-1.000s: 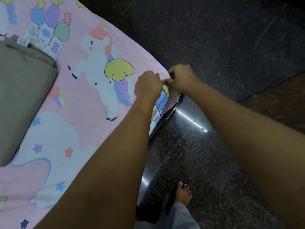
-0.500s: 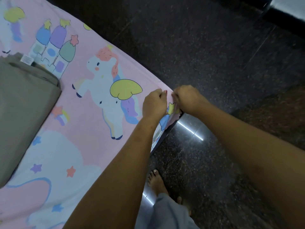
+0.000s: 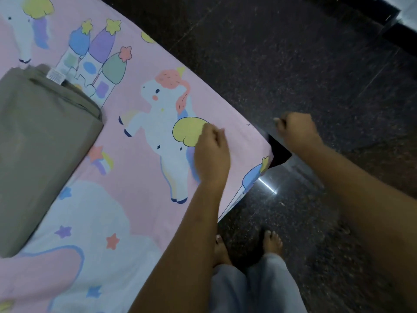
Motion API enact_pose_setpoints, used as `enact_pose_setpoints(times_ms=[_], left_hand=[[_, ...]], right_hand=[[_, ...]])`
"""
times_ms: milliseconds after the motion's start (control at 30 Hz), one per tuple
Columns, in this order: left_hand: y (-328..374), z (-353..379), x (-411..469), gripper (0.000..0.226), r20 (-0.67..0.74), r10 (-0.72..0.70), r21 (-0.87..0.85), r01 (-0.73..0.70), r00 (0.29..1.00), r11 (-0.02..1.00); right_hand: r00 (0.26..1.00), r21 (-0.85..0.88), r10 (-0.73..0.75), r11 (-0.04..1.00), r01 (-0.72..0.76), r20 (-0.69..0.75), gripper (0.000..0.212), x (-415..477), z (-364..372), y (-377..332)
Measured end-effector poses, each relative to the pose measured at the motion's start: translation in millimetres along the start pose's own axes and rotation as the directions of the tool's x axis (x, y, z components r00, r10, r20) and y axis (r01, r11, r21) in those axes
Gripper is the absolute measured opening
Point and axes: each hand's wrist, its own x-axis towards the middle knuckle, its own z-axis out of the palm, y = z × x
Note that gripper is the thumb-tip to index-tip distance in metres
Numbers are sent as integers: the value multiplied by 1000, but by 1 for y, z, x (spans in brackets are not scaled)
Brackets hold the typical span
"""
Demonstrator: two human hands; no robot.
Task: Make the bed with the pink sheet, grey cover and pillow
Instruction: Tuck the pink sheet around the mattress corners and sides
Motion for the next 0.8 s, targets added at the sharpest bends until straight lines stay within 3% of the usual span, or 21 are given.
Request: enact_pose_setpoints(times_ms=[100, 167, 267, 333, 533, 800], left_hand=[[-30, -15, -11, 8, -150, -87, -35, 83, 985, 996], [-44, -18, -18, 20, -179, -59, 36, 66, 982, 997], [-57, -13, -23, 37, -141, 55, 202, -25, 989, 979], [-60, -4, -23, 40, -138, 77, 236, -43, 987, 971], [-45, 21, -30, 49, -147, 45, 255, -6, 988, 967], [-9, 48, -18, 51, -80, 0, 302, 24, 997, 953]], right_hand=[[992, 167, -128, 978, 128, -8, 36, -6, 13, -49], [985, 164, -172, 972, 170, 0, 45, -7, 28, -74], [990, 14, -131, 991, 132, -44, 52, 0, 40, -91], [978, -34, -192, 981, 190, -79, 46, 4, 45, -94], [972, 144, -180, 969, 202, -153, 38, 15, 45, -90], [959, 6, -275, 961, 276, -65, 39, 32, 36, -74]])
